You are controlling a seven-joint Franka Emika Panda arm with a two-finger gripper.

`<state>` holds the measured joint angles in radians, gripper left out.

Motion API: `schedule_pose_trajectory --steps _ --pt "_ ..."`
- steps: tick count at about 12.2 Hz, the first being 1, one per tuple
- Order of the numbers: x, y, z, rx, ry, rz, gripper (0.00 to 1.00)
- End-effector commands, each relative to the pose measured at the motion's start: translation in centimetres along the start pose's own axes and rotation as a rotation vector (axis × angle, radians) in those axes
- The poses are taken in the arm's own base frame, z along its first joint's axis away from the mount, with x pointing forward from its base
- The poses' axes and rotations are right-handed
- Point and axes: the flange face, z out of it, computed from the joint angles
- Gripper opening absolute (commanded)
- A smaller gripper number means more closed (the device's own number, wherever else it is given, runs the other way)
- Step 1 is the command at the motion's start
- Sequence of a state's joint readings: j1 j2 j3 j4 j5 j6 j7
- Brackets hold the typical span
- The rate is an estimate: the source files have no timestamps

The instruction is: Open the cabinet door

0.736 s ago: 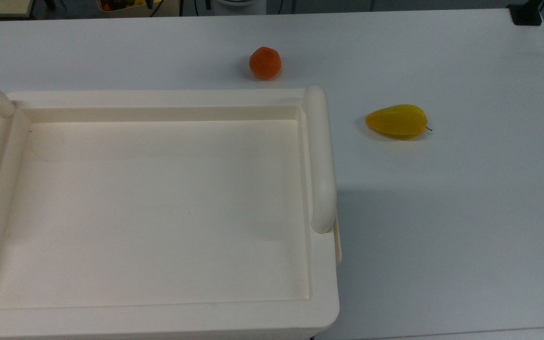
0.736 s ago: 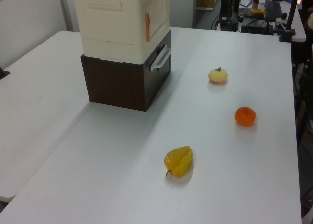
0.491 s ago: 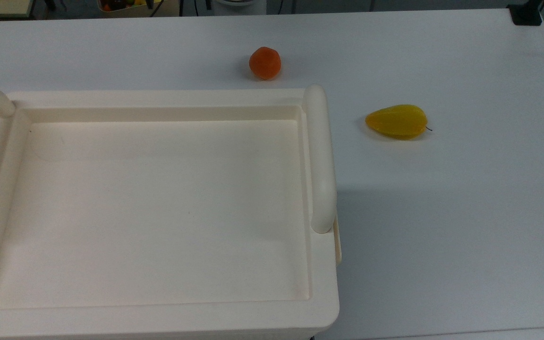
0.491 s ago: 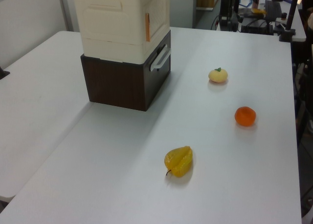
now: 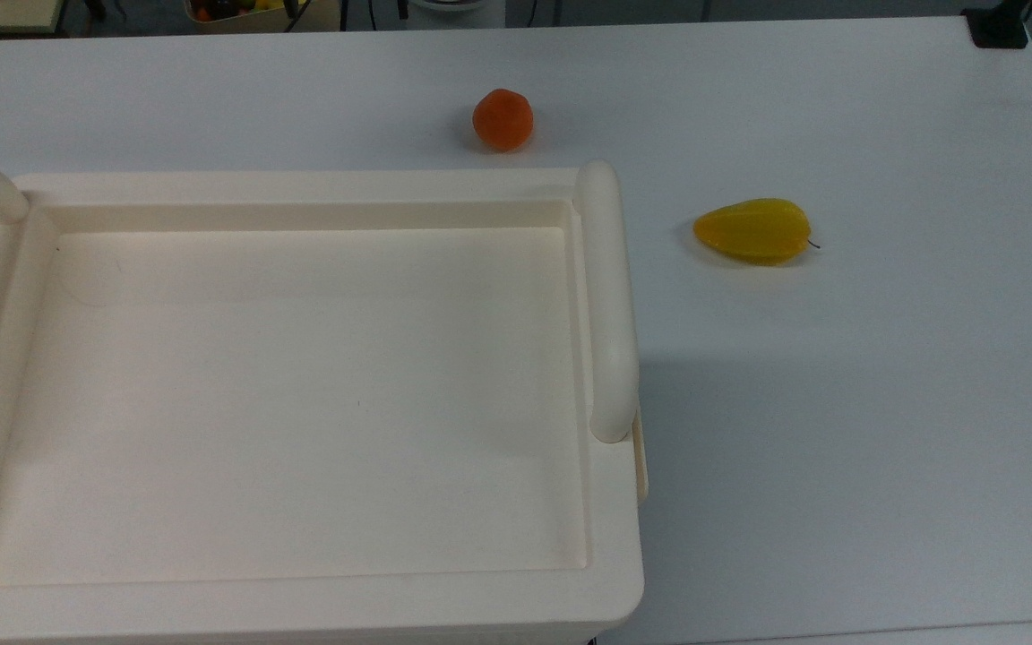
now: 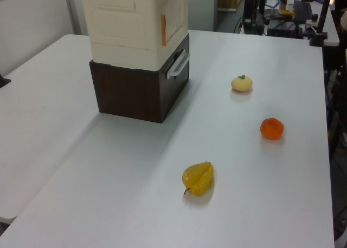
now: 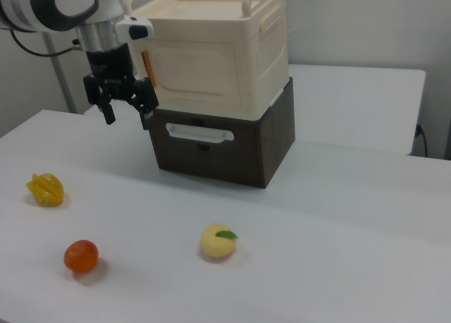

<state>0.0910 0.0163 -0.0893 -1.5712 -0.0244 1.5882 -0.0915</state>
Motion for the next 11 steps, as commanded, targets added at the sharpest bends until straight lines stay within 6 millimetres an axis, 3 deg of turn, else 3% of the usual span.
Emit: schedule_pose_trajectory --steps 1,3,5,8,11 --pt "1.9 -2.5 -1.2 -0.009 0.052 -0.034 1.0" --pt "3.9 -4.7 -1.7 -0.011 0.174 0.003 1.0" --pt "6.7 -8.3 -1.0 -0.011 0.283 0.012 1.0" --pt "10.0 -9.5 -1.3 -0.011 0.472 0.018 1.0" --pt "12.1 -10.0 -0.6 -0.031 0.604 0.018 1.0"
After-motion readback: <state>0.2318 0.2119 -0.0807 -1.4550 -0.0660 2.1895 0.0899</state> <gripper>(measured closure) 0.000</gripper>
